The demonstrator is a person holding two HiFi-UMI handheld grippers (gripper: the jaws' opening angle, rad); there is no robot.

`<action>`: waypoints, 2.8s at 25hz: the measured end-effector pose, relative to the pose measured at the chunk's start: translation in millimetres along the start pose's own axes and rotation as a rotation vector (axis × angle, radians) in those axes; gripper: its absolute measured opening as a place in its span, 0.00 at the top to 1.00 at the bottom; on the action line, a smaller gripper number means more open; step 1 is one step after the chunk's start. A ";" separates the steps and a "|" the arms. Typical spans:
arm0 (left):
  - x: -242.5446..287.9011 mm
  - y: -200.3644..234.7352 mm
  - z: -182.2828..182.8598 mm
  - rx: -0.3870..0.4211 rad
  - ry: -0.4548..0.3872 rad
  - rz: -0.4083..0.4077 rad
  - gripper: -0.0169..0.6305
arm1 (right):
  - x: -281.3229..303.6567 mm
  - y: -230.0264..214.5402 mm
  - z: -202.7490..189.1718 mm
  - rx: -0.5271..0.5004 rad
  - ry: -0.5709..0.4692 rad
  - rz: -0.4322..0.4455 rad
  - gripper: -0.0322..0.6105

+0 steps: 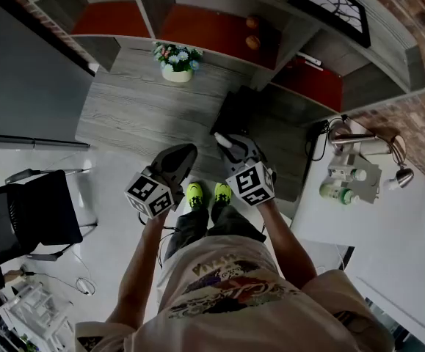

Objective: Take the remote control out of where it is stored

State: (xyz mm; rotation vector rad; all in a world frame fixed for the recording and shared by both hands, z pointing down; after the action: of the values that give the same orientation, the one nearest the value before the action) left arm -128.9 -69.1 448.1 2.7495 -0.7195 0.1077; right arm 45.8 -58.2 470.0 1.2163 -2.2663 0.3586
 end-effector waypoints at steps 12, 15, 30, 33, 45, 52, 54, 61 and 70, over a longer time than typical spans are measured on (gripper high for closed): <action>6.2 -12.4 16.4 0.028 0.002 -0.029 0.96 | -29.4 4.3 26.9 0.028 -0.072 0.021 0.78; 9.8 -17.4 18.2 0.032 0.005 -0.039 0.96 | -38.7 4.9 24.7 0.040 -0.077 0.022 0.78; 30.0 -40.6 19.1 0.052 0.018 -0.086 0.96 | -72.8 -4.6 6.2 0.097 -0.102 0.005 0.78; 34.0 -45.4 16.5 0.053 0.023 -0.092 0.96 | -77.8 -10.0 1.9 0.097 -0.101 -0.004 0.78; 49.2 -66.1 3.8 0.065 0.057 -0.107 0.96 | -92.9 -39.8 -38.4 0.095 -0.047 -0.053 0.78; 58.8 -75.0 -9.1 0.051 0.079 -0.094 0.96 | -99.0 -62.8 -62.9 0.108 -0.022 -0.075 0.78; 61.7 -76.7 -13.7 0.045 0.086 -0.091 0.96 | -98.8 -66.3 -70.8 0.118 -0.011 -0.077 0.78; 74.3 -83.2 -27.3 0.020 0.100 -0.087 0.96 | -84.6 -73.7 -98.3 0.072 0.046 -0.095 0.78; 71.9 -81.0 -42.6 0.007 0.130 -0.056 0.96 | -55.0 -79.3 -127.0 -0.027 0.079 -0.142 0.78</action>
State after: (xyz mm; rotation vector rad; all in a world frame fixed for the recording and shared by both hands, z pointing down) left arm -26.4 -22.5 477.7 2.7366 -0.6088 0.2750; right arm 178.4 -5.4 541.2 1.3170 -2.0976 0.3165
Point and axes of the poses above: the fingertips, and each gripper's own axes: x forward along the fingers, y to its left, z out of its top, the point moved 8 cm from there along -x, backward along the fingers, and after that the axes turned 11 degrees about x, right-handed, at the moved point
